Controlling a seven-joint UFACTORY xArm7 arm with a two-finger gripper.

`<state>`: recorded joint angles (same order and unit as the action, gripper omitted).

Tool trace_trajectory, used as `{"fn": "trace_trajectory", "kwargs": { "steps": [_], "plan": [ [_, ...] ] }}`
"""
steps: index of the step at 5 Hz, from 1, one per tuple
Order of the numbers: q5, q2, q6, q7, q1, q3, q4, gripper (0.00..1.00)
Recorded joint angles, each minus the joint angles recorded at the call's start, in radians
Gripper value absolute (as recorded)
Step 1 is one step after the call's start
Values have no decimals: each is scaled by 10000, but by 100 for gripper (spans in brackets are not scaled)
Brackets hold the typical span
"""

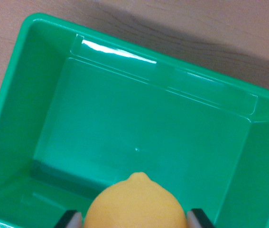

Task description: Pick fruit

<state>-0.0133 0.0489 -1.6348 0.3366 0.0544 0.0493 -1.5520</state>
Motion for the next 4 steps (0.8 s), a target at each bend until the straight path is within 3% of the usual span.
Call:
{"fn": "trace_trajectory", "kwargs": {
  "steps": [4],
  "plan": [
    [-2,49,-175,0,1,0,-126,100]
  ]
}}
